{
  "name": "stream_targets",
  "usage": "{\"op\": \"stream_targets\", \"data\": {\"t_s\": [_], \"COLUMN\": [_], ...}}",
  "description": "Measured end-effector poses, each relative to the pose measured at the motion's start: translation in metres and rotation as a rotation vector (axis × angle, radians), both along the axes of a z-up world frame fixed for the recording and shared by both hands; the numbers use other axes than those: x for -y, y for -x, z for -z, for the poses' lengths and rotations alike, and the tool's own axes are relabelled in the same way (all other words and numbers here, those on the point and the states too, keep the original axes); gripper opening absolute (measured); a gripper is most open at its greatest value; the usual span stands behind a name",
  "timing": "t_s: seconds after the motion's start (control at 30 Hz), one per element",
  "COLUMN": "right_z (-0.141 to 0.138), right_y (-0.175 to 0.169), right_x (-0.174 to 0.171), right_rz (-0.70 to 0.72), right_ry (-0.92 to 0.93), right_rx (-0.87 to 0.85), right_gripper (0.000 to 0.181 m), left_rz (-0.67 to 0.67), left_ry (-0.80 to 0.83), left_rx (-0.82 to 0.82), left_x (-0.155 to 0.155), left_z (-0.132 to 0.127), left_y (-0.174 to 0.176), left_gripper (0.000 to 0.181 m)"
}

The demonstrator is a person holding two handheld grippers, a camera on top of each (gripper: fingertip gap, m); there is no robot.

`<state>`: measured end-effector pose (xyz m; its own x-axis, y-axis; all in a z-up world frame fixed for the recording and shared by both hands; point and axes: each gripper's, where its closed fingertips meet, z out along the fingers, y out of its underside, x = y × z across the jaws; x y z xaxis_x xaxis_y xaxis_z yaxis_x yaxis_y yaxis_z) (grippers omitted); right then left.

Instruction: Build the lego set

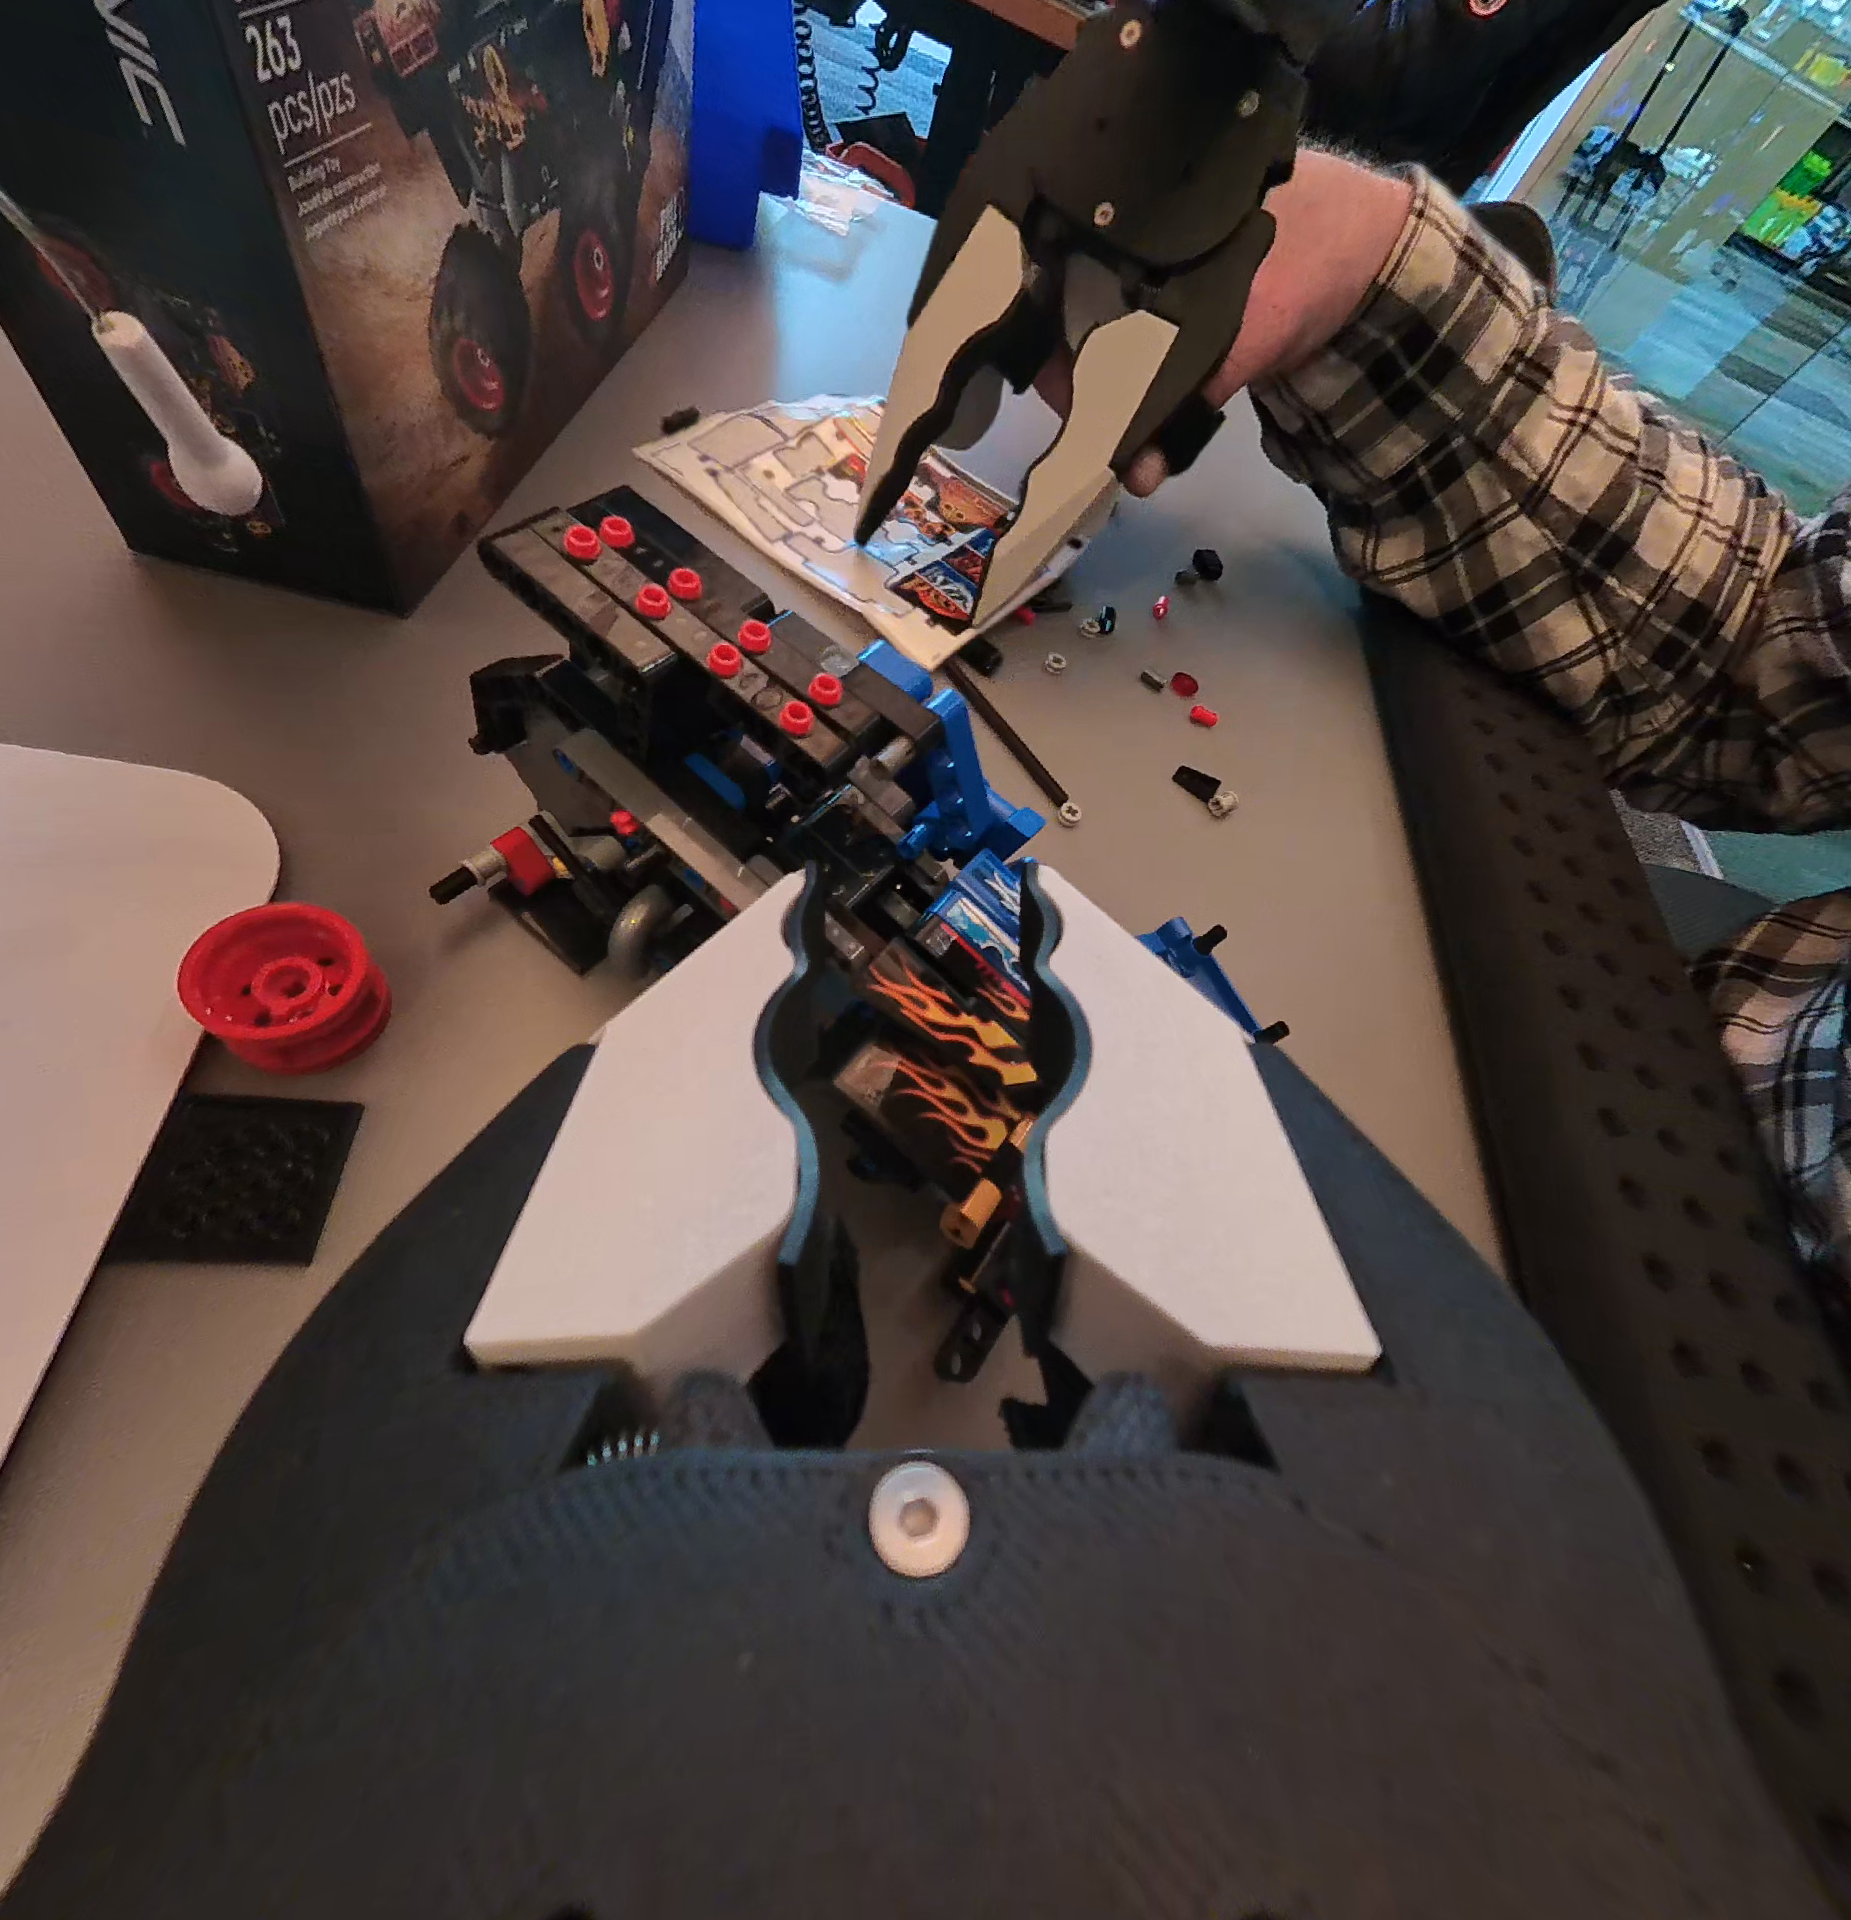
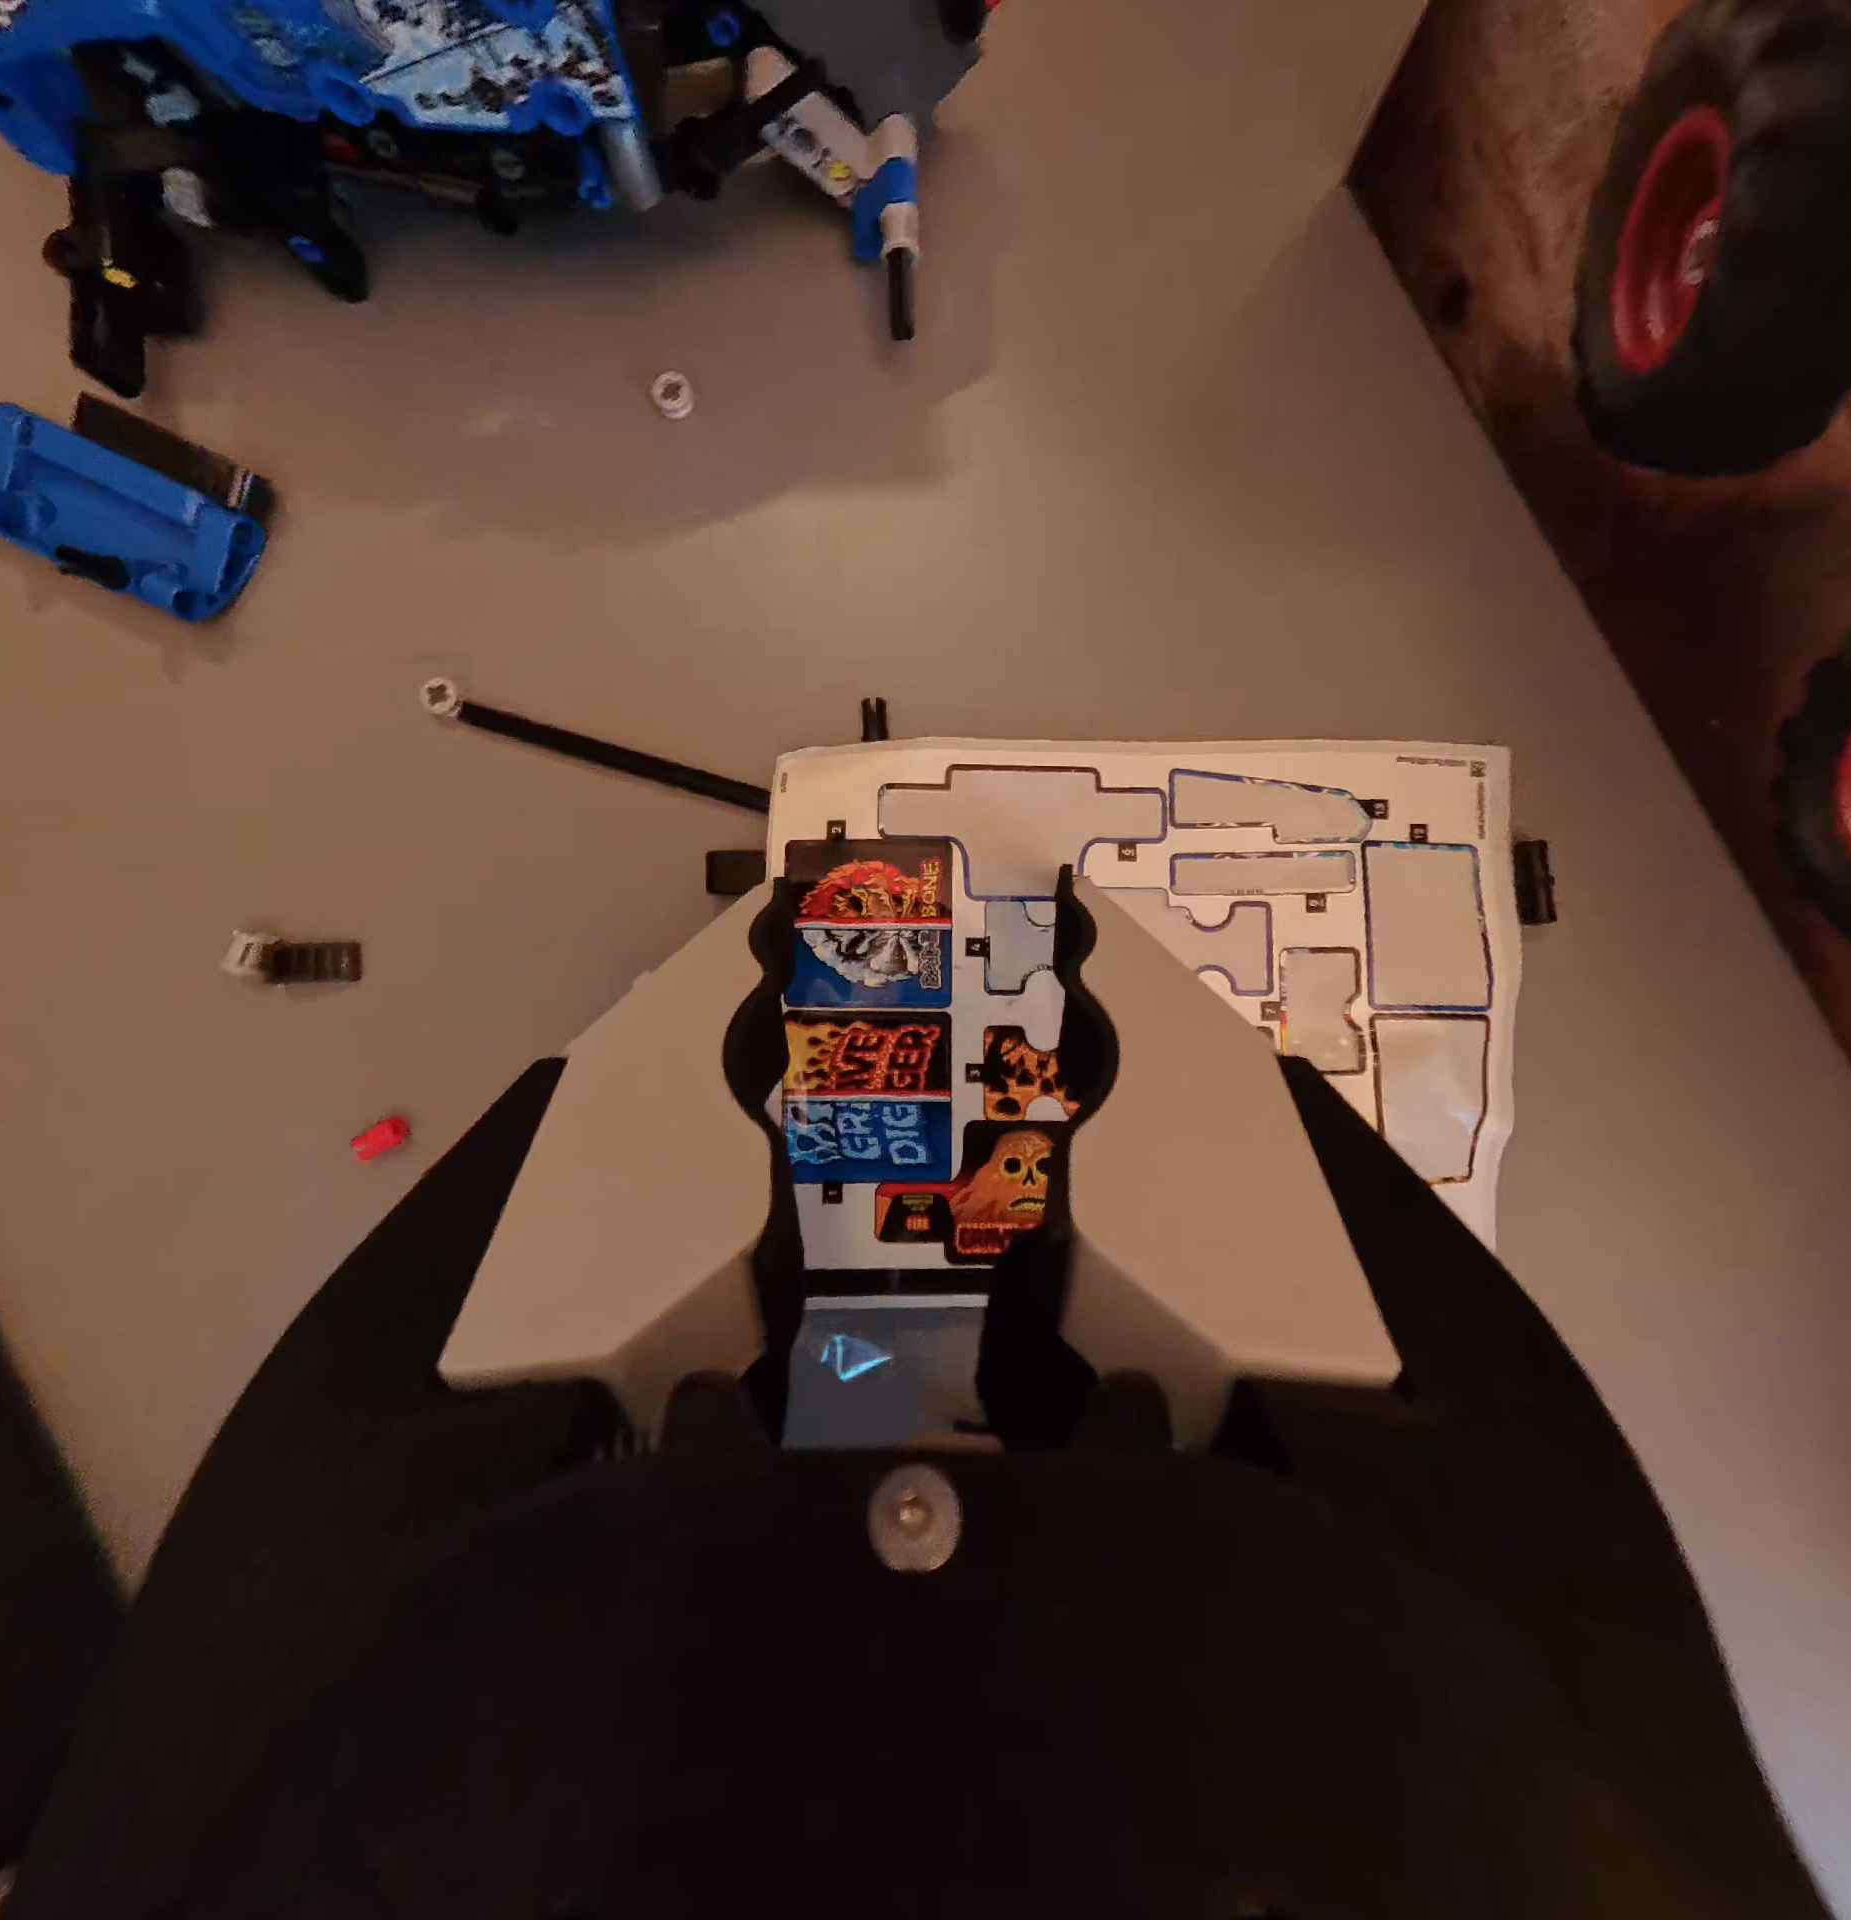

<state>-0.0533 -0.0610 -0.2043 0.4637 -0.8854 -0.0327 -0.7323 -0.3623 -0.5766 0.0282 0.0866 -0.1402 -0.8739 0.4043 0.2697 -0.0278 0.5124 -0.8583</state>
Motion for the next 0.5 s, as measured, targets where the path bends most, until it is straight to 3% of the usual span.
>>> {"op": "stream_targets", "data": {"t_s": [0.17,0.27,0.33,0.5], "right_z": [-0.013,-0.025,-0.022,0.004], "right_y": [0.004,0.029,0.051,0.081], "right_x": [0.007,-0.003,-0.014,-0.024], "right_rz": [0.028,-0.024,-0.087,-0.128], "right_ry": [0.033,0.049,0.054,0.091], "right_rx": [0.026,-0.001,-0.037,-0.140], "right_gripper": [0.049,0.032,0.021,0.012], "left_rz": [0.000,-0.001,0.002,0.009], "left_ry": [-0.002,-0.006,-0.008,-0.008], "left_rx": [0.007,0.017,0.017,0.017], "left_x": [-0.001,-0.002,-0.003,-0.002], "left_z": [0.000,0.000,0.000,-0.001], "left_y": [0.000,0.000,0.000,0.002], "left_gripper": [0.035,0.036,0.037,0.037]}}
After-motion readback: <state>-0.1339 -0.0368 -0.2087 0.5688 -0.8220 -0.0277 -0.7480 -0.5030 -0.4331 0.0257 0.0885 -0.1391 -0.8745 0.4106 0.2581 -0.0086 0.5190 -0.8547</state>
